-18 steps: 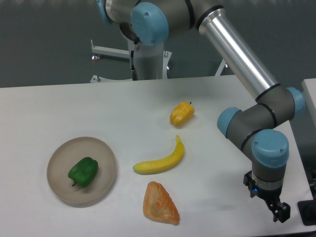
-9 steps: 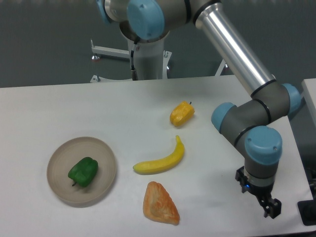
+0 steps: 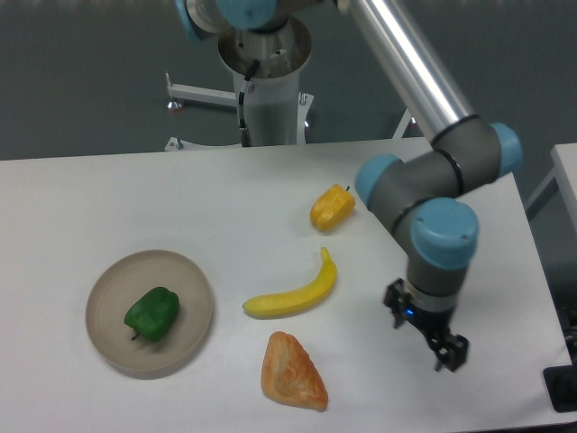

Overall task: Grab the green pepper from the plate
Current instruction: 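Move the gripper across the table toward the green pepper on the plate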

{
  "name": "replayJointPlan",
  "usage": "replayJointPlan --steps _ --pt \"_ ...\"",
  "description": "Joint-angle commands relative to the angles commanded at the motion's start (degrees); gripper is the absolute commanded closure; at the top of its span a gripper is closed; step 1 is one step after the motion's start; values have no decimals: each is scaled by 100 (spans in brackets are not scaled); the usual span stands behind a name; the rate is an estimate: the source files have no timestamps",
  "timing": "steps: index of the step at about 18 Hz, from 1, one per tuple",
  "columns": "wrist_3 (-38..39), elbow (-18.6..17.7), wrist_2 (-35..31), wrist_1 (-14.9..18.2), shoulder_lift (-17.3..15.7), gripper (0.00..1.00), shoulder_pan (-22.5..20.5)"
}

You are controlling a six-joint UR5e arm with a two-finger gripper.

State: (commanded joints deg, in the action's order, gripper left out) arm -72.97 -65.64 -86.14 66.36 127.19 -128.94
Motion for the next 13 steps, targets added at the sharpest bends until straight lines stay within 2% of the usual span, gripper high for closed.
replayJointPlan --steps 4,9,13 --pt "1168 -458 115 -9 -361 0 483" --pt "2846 -801 124 -70 -643 0 1204" --pt "3595 -1064 369 -105 -757 0 1512"
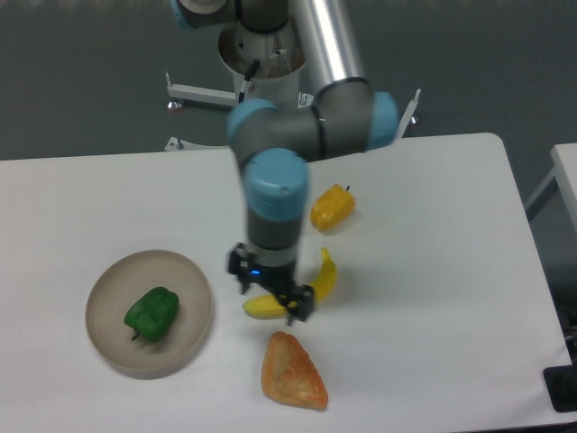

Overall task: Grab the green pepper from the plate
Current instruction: 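Move the gripper across the table toward the green pepper on the plate, then lower the open gripper down onto the green pepper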

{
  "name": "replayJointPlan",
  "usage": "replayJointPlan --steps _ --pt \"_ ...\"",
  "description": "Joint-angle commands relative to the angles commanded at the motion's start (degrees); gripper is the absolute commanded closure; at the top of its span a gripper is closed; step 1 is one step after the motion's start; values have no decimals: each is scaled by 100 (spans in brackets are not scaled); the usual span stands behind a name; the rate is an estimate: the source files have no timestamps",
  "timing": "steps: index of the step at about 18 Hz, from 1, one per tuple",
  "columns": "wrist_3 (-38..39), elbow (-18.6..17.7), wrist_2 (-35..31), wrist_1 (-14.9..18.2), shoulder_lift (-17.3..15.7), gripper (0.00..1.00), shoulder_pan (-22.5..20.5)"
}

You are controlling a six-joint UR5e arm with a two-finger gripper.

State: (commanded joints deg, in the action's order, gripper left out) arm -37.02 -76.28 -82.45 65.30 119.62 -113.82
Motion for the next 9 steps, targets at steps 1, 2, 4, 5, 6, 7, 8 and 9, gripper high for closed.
replayJointPlan --steps 1,2,4,5,6,7,8,9 --pt "228 -79 97 -44 -44 0 35" --pt "535 -141 220 -96 -79 0 122" --pt "932 -281 300 -210 -106 0 219" --pt "1038 -369 309 -281 -141 0 290" --pt "1195 -439 309 -351 -150 0 343" --pt "1371 -492 309 -447 -176 0 369" --pt "1512 -554 300 -535 -176 0 413" --pt "1557 -598 300 -606 -176 0 466"
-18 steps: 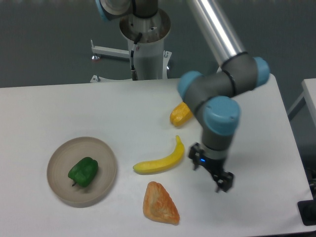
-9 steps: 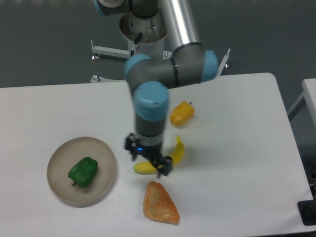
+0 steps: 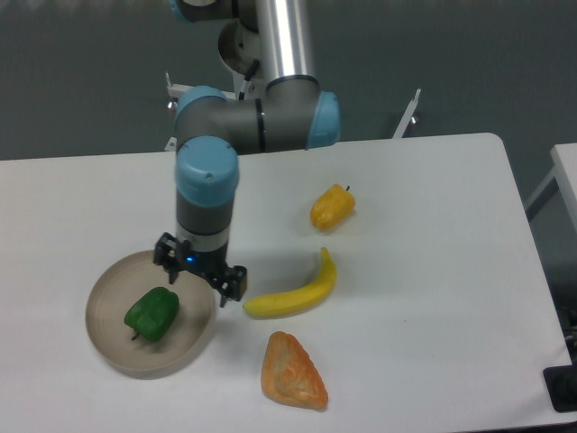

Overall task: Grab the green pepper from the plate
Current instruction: 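Lower the open gripper down onto the green pepper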

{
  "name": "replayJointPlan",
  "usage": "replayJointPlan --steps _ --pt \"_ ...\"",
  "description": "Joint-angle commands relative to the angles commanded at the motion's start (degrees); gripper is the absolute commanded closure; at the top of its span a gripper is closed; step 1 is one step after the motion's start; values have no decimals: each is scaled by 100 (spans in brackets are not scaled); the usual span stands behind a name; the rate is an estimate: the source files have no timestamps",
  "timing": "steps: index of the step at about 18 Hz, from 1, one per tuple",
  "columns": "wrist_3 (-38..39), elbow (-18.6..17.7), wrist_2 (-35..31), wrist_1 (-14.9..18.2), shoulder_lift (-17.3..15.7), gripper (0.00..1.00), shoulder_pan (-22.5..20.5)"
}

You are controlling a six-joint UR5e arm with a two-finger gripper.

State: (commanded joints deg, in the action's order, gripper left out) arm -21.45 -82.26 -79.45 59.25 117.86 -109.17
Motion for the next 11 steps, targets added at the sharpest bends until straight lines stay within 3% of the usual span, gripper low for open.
replayJointPlan --steps 4,11 --pt "44 -176 0 -334 35 0 132" --pt "-35 -98 -9 -379 254 0 220"
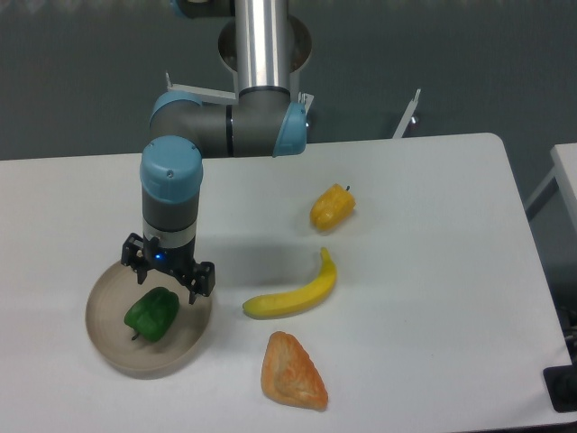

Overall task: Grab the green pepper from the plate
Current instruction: 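Lower the open gripper down onto the green pepper, then close the gripper around the green pepper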

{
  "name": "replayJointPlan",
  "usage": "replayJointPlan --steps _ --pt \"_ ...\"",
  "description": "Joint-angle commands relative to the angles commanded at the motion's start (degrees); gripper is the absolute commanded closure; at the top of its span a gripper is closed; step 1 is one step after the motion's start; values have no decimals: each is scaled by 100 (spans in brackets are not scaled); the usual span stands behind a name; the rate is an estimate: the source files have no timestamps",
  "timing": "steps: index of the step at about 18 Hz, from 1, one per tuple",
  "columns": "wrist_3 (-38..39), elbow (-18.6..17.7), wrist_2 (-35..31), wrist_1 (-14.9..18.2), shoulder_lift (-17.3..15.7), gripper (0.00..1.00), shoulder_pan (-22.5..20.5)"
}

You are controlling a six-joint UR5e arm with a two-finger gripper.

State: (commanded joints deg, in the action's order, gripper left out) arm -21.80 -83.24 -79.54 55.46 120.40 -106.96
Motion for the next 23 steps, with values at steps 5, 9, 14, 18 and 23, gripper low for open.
replayJointPlan --steps 5,9,14,18,23 --pt "-18 36 -18 -149 132 0 61" --pt "-26 79 -26 -167 211 0 88" --pt "-18 97 -35 -229 299 0 141" --pt "-26 88 -35 -237 308 0 150" --pt "-79 88 -35 -237 300 32 150"
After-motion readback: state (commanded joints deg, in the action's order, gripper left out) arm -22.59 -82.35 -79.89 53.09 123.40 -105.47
